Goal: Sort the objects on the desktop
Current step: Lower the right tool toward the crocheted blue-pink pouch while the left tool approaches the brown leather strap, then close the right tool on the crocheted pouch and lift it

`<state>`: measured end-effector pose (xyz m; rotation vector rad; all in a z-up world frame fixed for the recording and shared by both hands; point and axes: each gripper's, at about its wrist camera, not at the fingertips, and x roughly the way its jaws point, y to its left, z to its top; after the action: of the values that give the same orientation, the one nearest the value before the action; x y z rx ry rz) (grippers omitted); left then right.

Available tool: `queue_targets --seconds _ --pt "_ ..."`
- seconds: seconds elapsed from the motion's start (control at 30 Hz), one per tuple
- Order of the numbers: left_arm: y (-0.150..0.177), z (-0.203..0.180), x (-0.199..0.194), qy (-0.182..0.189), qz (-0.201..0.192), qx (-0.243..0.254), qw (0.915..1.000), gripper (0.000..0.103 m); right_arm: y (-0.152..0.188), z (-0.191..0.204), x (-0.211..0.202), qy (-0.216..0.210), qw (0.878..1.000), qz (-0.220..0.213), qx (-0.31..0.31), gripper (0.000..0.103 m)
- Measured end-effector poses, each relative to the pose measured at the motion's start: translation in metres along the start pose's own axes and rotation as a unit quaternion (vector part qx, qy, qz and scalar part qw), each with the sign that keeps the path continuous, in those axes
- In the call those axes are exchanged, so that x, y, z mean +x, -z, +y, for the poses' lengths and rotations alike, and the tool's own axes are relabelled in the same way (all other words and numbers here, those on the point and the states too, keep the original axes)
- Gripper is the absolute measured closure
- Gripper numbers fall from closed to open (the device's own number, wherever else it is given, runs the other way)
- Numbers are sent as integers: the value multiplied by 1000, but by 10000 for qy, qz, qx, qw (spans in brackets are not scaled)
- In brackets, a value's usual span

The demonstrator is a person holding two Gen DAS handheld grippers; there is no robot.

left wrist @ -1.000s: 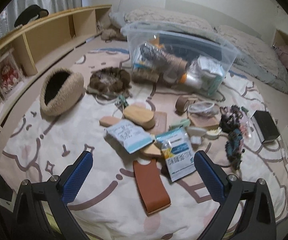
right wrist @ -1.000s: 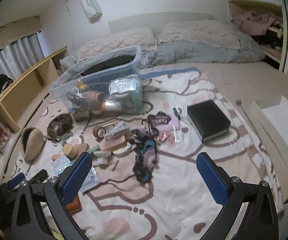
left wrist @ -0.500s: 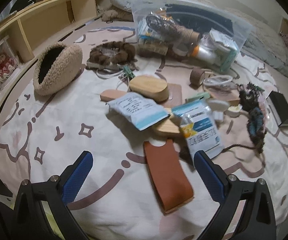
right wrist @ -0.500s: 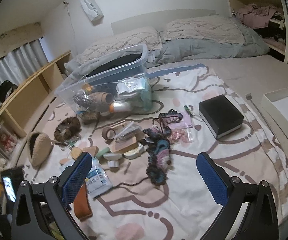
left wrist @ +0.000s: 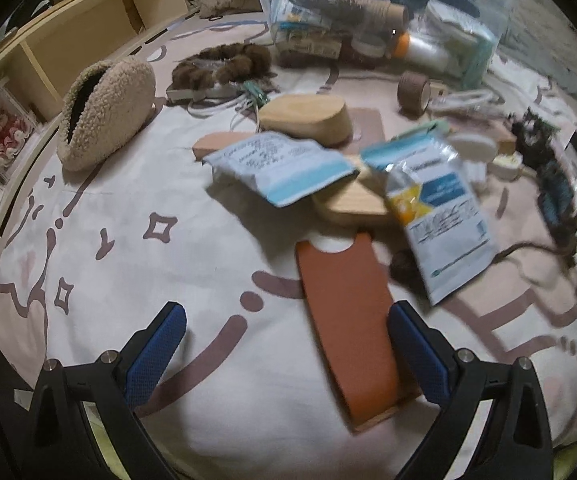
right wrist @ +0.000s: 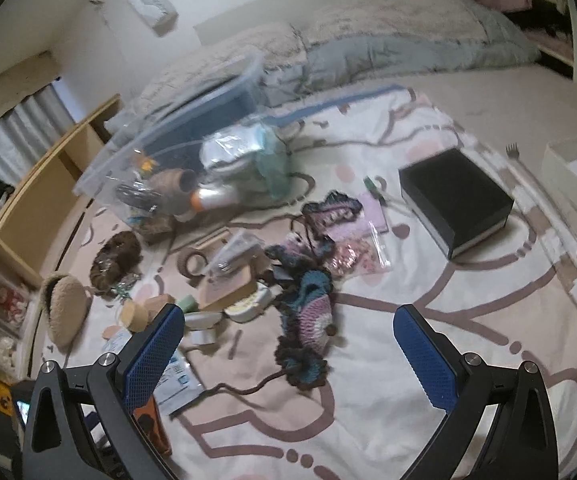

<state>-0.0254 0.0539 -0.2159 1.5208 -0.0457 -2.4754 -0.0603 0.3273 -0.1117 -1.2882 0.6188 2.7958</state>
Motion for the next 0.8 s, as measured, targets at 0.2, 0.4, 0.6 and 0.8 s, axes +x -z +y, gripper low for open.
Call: queue_targets --seconds 0.2,0.4,0.6,0.8 --pt "4 14 10 158 49 -174 9997 1 -4 -15 38 -32 9991 417 121 24" --pt "8 21 13 357 44 -221 9991 0 -3 -24 74 6 9967 809 100 43" --pt "9 25 16 512 37 -201 9985 0 4 -20 95 -29 9926 1206 -100 46" --pt "8 27 20 573 198 -357 9975 0 14 -16 105 -144 9869 1514 -530 68"
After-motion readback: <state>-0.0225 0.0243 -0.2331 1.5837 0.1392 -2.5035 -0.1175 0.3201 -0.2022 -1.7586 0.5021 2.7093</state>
